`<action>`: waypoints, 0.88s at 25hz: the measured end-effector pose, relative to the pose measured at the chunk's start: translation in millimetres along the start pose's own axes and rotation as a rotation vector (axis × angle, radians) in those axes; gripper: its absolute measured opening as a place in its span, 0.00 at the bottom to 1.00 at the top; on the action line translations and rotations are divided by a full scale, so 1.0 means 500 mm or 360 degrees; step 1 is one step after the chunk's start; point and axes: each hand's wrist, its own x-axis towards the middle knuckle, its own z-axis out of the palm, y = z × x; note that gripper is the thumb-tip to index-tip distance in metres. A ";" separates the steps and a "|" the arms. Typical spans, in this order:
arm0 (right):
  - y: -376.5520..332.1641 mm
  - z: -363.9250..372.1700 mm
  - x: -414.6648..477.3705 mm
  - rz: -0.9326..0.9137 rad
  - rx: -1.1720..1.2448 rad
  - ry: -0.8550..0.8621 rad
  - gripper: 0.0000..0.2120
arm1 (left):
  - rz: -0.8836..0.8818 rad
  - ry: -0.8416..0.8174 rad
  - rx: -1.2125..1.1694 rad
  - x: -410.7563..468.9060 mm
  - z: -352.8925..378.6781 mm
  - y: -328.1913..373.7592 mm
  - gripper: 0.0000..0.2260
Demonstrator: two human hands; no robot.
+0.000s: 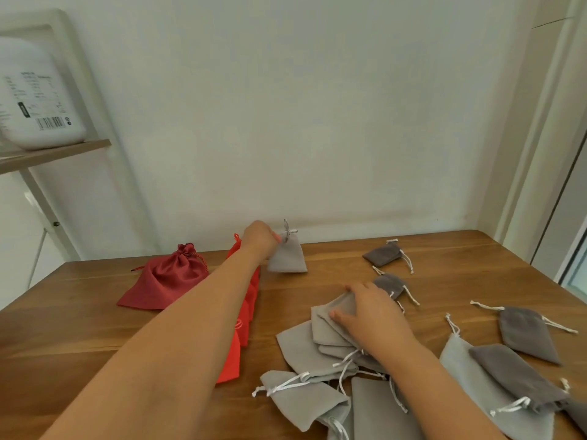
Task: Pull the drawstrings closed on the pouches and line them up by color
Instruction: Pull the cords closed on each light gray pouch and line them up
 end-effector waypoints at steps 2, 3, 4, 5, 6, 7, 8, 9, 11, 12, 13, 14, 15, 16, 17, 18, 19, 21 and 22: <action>0.003 0.002 0.006 0.0034 0.0017 0.0029 0.24 | -0.0032 -0.0056 0.0141 0.021 0.016 -0.001 0.08; 0.004 0.002 0.008 0.0054 0.0047 0.0051 0.23 | -0.0043 -0.0094 0.0216 0.024 0.023 -0.002 0.08; 0.004 0.001 0.010 0.0079 0.0076 0.0073 0.23 | -0.0043 -0.0115 0.0319 0.023 0.028 -0.002 0.09; 0.005 -0.001 0.010 0.0099 0.0086 0.0091 0.23 | -0.0055 -0.0120 0.0427 0.022 0.032 -0.003 0.12; 0.006 -0.003 0.011 0.0112 0.0065 0.0105 0.23 | -0.0048 -0.0114 0.0537 0.024 0.037 -0.002 0.15; 0.005 -0.005 0.009 0.0127 0.0024 0.0119 0.24 | -0.0035 -0.0096 0.0569 0.023 0.037 -0.001 0.15; 0.003 -0.007 0.008 0.0142 -0.0020 0.0135 0.25 | 0.0009 -0.0074 0.0634 0.023 0.039 0.001 0.13; 0.003 -0.008 0.007 0.0144 -0.0048 0.0167 0.25 | 0.0068 -0.0074 0.0705 0.025 0.041 0.003 0.10; 0.004 -0.006 0.007 0.0111 -0.0028 0.0263 0.24 | 0.0123 -0.0043 0.0733 0.024 0.037 0.002 0.09; 0.005 -0.007 0.007 0.0099 0.0066 0.0304 0.24 | 0.0128 -0.0011 0.0675 0.020 0.031 0.003 0.09; 0.006 -0.009 0.005 0.0108 0.0241 0.0325 0.24 | 0.0128 0.0015 0.0582 0.014 0.025 0.010 0.10; 0.006 -0.013 0.003 0.0128 0.0460 0.0318 0.24 | 0.0143 0.0011 0.0453 -0.001 0.014 0.024 0.10; 0.003 -0.018 0.003 0.0142 0.0700 0.0296 0.22 | 0.0161 -0.0052 0.0257 -0.021 0.002 0.038 0.09; -0.003 -0.027 0.000 0.0139 0.0947 0.0286 0.20 | 0.0182 -0.0183 -0.0001 -0.047 -0.011 0.052 0.11; -0.010 -0.036 -0.003 0.0097 0.1186 0.0308 0.18 | 0.0213 -0.0384 -0.0280 -0.083 -0.025 0.064 0.15; -0.016 -0.046 -0.007 0.0016 0.1397 0.0351 0.17 | 0.0259 -0.0611 -0.0504 -0.127 -0.042 0.075 0.18; -0.024 -0.057 -0.012 -0.0077 0.1573 0.0396 0.16 | 0.0337 -0.0792 -0.0574 -0.168 -0.057 0.079 0.18; -0.035 -0.072 -0.020 -0.0202 0.1823 0.0412 0.15 | 0.0514 -0.0905 -0.0540 -0.220 -0.076 0.071 0.14; -0.037 -0.075 -0.023 -0.0231 0.1886 0.0366 0.14 | 0.0537 -0.0865 -0.0580 -0.234 -0.082 0.062 0.11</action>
